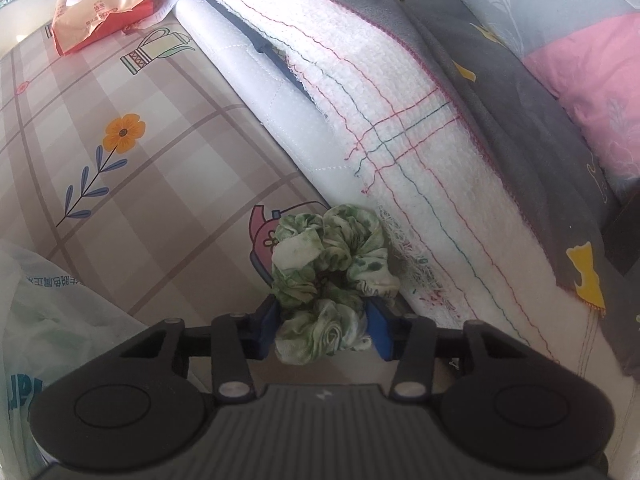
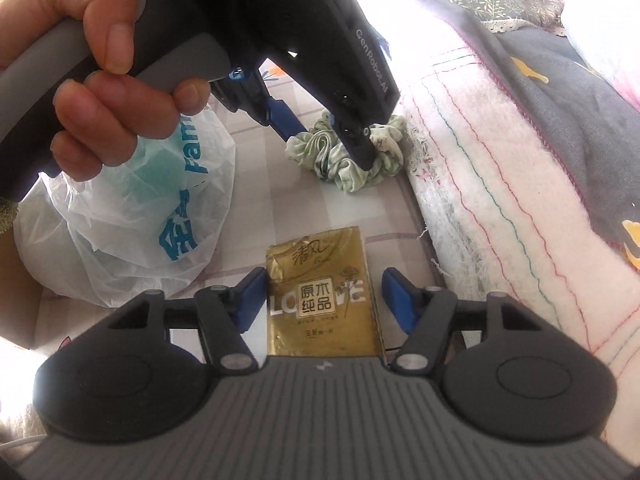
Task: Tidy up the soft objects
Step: 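Close the right tool on the gold packet while the left tool lifts the scrunchie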
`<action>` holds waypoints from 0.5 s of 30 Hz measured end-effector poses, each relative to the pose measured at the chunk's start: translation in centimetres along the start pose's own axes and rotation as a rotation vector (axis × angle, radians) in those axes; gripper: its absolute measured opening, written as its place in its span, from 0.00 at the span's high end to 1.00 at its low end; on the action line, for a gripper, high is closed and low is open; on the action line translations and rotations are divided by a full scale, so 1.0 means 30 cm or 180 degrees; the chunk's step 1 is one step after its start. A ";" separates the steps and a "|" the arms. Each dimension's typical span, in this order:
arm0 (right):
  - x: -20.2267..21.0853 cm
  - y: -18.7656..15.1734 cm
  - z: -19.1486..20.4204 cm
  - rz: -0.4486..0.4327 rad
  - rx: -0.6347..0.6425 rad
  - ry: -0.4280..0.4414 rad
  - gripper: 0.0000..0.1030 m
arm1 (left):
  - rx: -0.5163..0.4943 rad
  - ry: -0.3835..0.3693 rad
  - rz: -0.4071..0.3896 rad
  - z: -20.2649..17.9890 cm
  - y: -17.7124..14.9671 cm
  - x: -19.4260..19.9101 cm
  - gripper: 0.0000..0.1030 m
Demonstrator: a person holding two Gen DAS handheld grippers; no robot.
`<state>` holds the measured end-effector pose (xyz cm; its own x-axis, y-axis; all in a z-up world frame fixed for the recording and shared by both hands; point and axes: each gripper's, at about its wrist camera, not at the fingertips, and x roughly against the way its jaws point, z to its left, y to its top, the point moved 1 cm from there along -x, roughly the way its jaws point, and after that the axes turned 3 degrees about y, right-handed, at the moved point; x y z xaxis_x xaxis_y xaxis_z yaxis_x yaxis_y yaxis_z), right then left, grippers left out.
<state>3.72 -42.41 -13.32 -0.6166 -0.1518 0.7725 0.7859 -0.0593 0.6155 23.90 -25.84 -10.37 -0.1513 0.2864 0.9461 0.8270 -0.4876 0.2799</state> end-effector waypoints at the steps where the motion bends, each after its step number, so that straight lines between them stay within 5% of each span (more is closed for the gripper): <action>1: -0.002 -0.006 -0.003 -0.0031 -0.0003 -0.0040 0.48 | 0.0042 -0.0040 -0.0008 0.005 -0.003 0.004 0.64; 6: 0.002 -0.007 -0.028 -0.0106 -0.0205 -0.0027 0.50 | 0.0128 -0.0142 -0.0046 0.023 -0.031 0.033 0.74; 15: 0.112 -0.014 -0.013 -0.0367 -0.0400 0.0130 0.51 | 0.0205 -0.0279 -0.0511 0.061 -0.122 0.292 0.75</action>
<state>1.33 -43.27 -11.03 -0.7026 -0.1768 0.6893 0.7113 -0.2013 0.6735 20.54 -20.04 -3.42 -0.2388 0.4284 0.8715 0.8294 -0.3768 0.4125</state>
